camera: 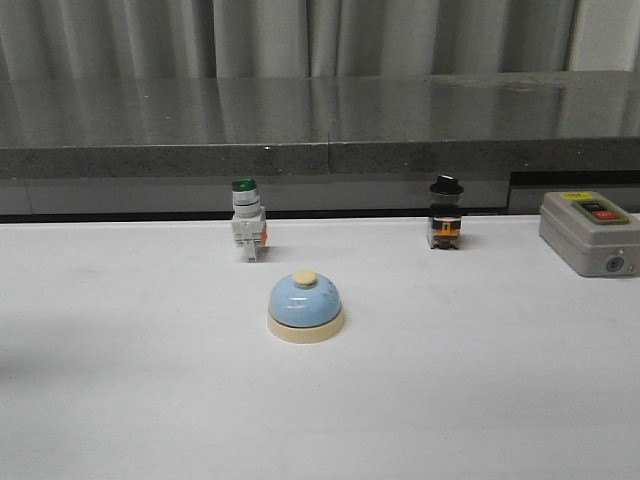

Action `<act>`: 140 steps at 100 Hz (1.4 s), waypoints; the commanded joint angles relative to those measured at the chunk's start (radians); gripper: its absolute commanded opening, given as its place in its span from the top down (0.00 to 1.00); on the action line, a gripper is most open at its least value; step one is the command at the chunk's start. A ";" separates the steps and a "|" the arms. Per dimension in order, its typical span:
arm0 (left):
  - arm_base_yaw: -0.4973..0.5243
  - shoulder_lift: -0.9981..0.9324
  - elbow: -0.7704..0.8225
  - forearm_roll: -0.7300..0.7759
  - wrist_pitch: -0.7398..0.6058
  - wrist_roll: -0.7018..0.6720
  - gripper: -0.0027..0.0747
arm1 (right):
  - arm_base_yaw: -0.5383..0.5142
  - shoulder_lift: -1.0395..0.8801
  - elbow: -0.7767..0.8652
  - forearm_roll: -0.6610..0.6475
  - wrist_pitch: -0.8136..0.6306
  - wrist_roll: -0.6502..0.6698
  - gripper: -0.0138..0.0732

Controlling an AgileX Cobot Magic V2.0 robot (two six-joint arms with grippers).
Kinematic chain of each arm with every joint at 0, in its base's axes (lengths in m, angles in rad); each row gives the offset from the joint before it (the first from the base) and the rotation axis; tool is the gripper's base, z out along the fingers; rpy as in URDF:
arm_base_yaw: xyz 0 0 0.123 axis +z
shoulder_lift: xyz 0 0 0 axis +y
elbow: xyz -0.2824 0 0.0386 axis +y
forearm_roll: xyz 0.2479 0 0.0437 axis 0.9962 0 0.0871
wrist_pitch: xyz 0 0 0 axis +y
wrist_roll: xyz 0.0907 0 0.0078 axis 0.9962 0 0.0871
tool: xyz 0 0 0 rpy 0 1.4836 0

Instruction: Place and press bell with both arms

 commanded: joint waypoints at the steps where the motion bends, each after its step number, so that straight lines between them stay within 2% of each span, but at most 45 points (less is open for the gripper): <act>1: 0.000 -0.099 0.036 -0.014 -0.102 -0.003 0.99 | -0.002 -0.013 -0.002 -0.009 -0.077 -0.001 0.91; 22: 0.000 -0.298 0.195 -0.023 -0.204 -0.003 0.99 | -0.002 -0.013 -0.002 -0.009 -0.077 -0.001 0.91; 48: 0.000 -0.547 0.381 -0.030 -0.257 0.027 0.99 | -0.002 -0.013 -0.002 -0.009 -0.077 -0.001 0.91; 140: 0.000 -1.326 0.836 -0.064 -0.287 0.027 0.99 | -0.002 -0.013 -0.002 -0.009 -0.077 -0.001 0.91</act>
